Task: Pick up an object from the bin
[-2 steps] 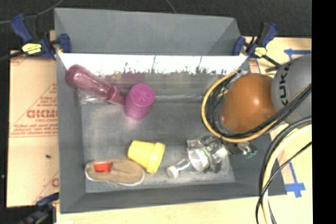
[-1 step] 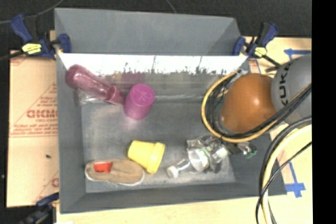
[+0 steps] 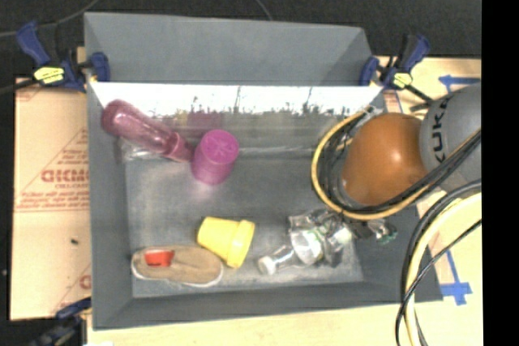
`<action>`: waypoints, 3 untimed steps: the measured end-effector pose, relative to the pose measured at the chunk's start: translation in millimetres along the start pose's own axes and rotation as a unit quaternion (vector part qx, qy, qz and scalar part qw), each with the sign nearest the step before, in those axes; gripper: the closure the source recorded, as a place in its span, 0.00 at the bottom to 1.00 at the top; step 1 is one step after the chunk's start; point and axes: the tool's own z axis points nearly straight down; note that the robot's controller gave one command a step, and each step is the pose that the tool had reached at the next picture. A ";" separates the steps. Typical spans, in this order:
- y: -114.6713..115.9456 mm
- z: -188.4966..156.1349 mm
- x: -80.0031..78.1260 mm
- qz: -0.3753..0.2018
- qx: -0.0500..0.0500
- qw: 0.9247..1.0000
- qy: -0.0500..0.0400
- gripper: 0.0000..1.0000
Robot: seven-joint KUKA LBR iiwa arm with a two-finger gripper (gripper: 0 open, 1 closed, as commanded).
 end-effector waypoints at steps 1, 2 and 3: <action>-0.5 -3.9 -0.3 0.000 0.001 1.000 -0.001 1.00; -0.2 -8.5 0.1 0.000 0.000 1.000 0.000 1.00; -0.7 -15.2 -0.3 0.000 0.001 1.000 -0.001 1.00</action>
Offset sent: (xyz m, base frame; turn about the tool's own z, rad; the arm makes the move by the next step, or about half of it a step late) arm 0.0000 0.0000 0.0259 0.0000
